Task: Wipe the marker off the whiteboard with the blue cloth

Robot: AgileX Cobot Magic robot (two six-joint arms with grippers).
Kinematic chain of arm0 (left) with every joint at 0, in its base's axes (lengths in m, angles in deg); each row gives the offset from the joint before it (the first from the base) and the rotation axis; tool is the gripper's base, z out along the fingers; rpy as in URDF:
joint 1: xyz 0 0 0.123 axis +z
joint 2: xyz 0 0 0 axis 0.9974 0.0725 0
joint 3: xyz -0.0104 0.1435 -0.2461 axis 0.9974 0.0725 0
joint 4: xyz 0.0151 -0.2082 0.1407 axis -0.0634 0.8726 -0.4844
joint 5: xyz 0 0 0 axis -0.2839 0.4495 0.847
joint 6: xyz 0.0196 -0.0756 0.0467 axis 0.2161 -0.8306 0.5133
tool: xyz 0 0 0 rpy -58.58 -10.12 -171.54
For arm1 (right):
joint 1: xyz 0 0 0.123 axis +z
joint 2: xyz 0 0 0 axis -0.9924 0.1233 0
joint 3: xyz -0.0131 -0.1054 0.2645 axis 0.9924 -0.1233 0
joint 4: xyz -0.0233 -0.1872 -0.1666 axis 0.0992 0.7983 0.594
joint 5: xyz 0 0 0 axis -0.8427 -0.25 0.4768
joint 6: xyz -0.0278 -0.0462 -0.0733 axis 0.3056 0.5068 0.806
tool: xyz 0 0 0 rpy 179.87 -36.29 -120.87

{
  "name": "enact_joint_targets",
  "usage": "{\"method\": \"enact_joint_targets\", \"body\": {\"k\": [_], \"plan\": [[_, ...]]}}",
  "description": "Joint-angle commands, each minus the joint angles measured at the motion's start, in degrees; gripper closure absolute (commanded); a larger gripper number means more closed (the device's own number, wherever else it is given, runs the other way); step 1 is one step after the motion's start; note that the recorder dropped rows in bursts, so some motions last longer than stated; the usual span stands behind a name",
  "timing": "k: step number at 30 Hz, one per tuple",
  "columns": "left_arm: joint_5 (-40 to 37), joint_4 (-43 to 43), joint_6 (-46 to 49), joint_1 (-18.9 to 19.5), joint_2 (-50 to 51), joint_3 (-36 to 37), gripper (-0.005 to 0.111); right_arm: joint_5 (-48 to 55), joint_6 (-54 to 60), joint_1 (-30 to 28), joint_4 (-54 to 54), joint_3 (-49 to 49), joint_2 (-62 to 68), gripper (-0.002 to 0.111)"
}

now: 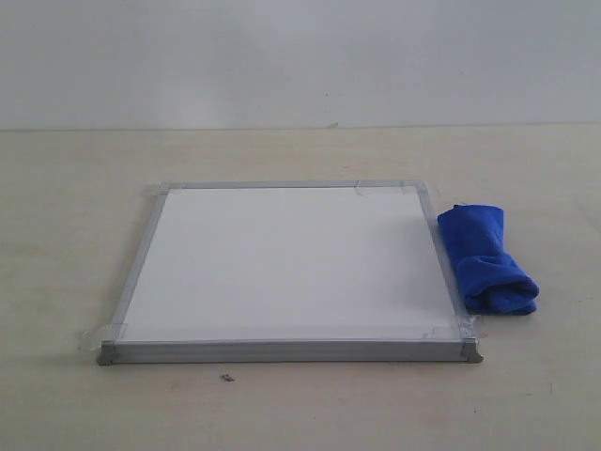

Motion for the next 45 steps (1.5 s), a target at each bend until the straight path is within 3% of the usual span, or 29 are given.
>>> {"method": "enact_joint_targets", "body": {"k": [1, 16, 22, 45], "plan": [[0.43, -0.07, 0.09, 0.16, -0.20, 0.17, 0.102, 6.20, 0.83, -0.14, 0.62, -0.29, -2.14, 0.107], [0.43, -0.07, 0.09, 0.16, -0.20, 0.17, 0.102, 6.88, -4.01, -0.15, 1.06, -0.29, -2.14, 0.107], [0.43, -0.07, 0.09, 0.16, -0.20, 0.17, 0.102, 6.88, -14.56, -0.15, 10.71, -0.29, -2.14, 0.107], [0.43, -0.07, 0.09, 0.16, -0.20, 0.17, 0.102, 7.10, -13.93, -0.15, 12.59, -0.29, -2.14, 0.107]]}}
